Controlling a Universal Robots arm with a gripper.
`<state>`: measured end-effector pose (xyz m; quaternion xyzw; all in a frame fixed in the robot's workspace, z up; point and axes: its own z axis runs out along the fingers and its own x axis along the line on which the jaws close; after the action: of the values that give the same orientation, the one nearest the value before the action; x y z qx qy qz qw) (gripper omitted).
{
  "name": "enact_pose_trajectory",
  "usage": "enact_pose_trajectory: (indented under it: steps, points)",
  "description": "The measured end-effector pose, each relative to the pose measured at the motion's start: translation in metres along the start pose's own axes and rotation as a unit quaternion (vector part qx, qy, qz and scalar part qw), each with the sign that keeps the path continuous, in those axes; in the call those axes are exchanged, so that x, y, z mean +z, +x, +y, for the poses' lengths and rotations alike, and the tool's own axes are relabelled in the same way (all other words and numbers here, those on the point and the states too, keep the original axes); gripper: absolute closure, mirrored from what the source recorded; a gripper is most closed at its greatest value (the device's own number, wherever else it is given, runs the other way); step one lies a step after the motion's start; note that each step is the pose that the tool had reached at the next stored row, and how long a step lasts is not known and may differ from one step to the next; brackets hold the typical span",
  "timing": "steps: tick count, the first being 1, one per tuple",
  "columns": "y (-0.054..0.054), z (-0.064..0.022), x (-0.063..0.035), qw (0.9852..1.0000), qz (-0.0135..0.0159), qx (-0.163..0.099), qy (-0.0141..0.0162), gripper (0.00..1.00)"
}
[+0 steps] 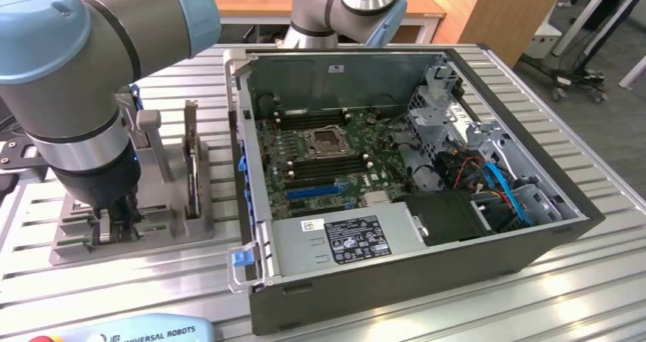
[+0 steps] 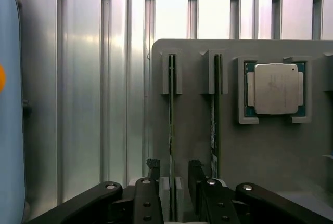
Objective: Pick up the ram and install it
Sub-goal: 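Pick up the ram and move it above insertion slot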
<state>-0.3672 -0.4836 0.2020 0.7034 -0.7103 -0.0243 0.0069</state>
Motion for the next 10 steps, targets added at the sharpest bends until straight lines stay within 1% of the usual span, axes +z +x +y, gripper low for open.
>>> enact_pose_trajectory:
  steps: [10]
  points:
    - [0.0006, 0.0, -0.0002, 1.0, 0.0001, 0.0, -0.0001, 0.65]
